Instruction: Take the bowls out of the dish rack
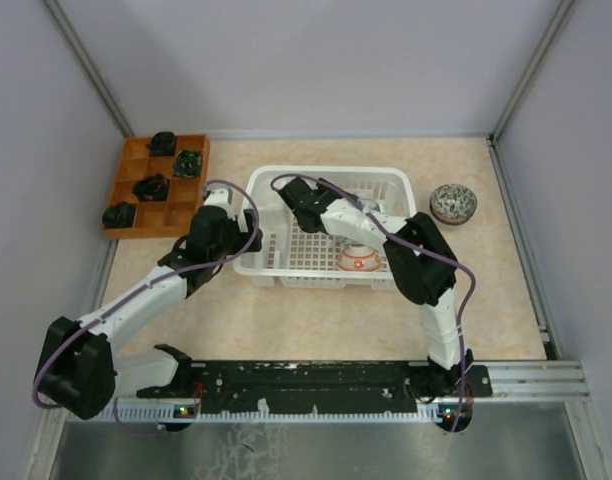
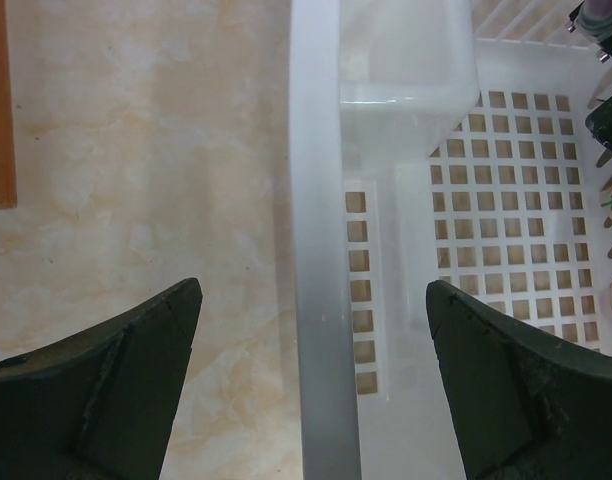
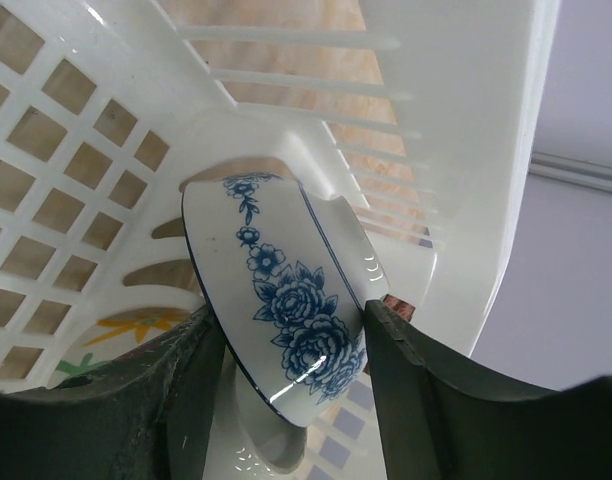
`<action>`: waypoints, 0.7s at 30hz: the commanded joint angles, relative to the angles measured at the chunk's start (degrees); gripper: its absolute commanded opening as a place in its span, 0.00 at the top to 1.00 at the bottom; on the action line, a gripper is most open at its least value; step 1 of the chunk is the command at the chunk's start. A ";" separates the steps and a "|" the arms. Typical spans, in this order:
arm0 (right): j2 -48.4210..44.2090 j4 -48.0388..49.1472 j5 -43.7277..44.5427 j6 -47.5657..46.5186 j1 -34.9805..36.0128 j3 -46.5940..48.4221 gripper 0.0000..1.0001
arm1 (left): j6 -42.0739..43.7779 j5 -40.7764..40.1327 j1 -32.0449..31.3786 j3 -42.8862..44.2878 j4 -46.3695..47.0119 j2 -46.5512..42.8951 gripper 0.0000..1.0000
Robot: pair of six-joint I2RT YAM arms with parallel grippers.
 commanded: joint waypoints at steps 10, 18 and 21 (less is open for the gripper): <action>-6.56 18.03 8.56 -8.66 0.02 -7.32 0.66 | -0.32 1.28 0.72 -0.85 2.51 1.69 0.01; -9.32 20.35 9.13 -10.09 0.44 -8.13 0.70 | -0.50 1.62 1.09 -0.71 2.73 3.75 0.01; -10.46 20.34 8.57 -9.78 0.45 -8.28 0.70 | -0.53 1.85 1.39 -0.66 2.73 4.13 0.01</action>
